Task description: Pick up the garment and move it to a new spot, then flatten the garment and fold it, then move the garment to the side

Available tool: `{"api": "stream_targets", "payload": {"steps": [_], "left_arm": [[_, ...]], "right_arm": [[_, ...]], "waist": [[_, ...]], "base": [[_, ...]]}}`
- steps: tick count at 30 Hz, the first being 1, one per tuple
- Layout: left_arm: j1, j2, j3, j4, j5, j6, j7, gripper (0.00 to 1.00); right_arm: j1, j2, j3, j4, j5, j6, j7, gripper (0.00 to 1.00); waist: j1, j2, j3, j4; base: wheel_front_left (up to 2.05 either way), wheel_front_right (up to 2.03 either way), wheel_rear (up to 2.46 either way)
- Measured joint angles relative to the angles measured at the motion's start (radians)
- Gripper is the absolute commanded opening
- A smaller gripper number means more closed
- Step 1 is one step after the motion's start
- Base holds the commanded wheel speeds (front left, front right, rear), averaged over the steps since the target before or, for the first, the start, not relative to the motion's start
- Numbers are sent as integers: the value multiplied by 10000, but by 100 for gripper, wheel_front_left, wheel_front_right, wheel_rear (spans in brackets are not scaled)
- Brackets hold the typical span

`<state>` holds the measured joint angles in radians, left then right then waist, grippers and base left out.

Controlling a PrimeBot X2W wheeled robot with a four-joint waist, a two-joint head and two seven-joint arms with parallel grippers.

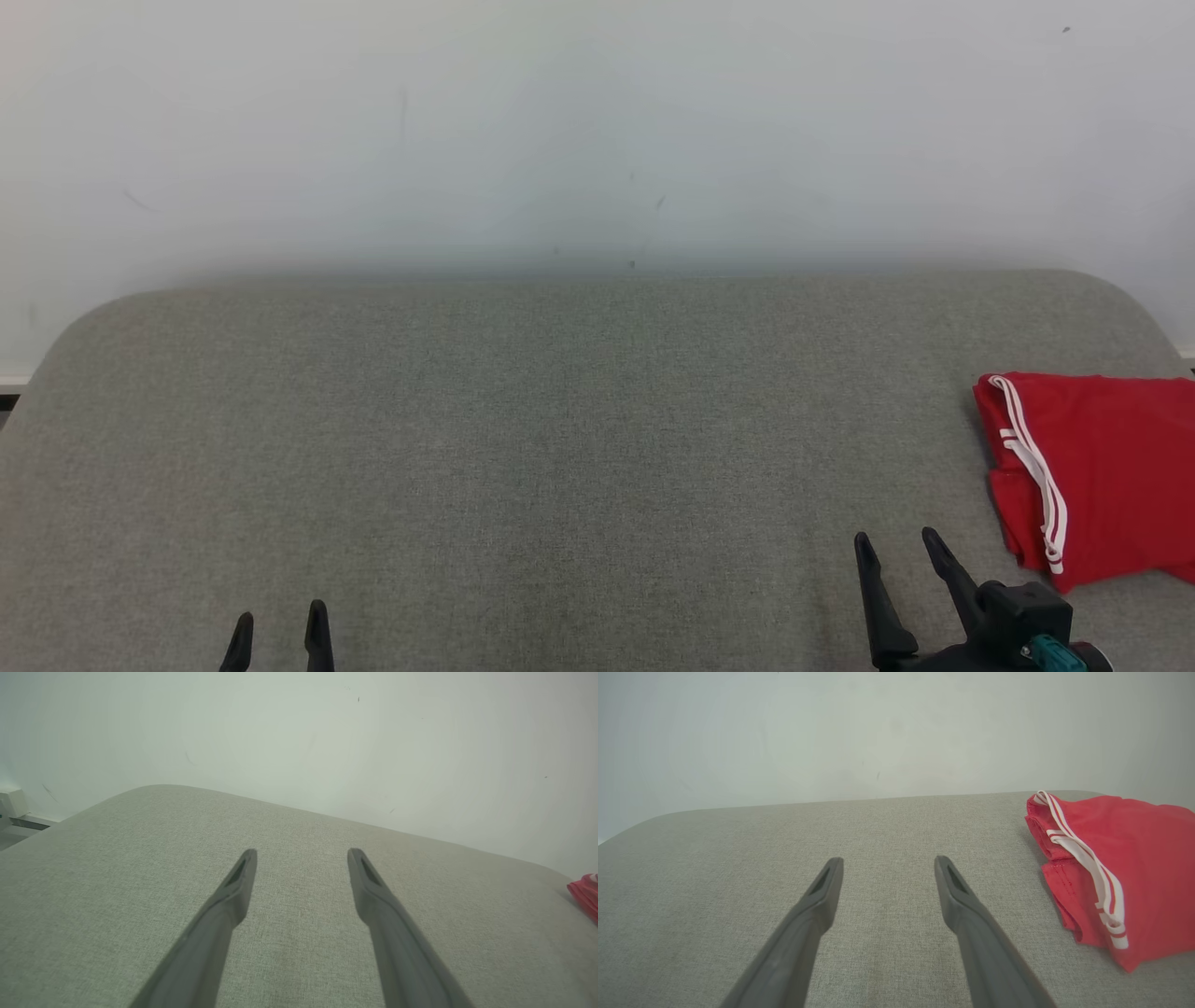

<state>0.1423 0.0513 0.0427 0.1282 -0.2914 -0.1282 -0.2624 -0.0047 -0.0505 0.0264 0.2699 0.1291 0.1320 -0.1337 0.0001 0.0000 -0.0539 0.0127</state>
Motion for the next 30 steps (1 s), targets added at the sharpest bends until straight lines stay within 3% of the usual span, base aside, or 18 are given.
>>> {"api": "stream_targets", "payload": {"steps": [30], "left_arm": [[-4,-2,-69,119,2,-12,0,100]], "right_arm": [[-76,2,117,44,117,0,17,100]], "waist": [[0,1,157,-59]], "base": [[0,0,0]]}}
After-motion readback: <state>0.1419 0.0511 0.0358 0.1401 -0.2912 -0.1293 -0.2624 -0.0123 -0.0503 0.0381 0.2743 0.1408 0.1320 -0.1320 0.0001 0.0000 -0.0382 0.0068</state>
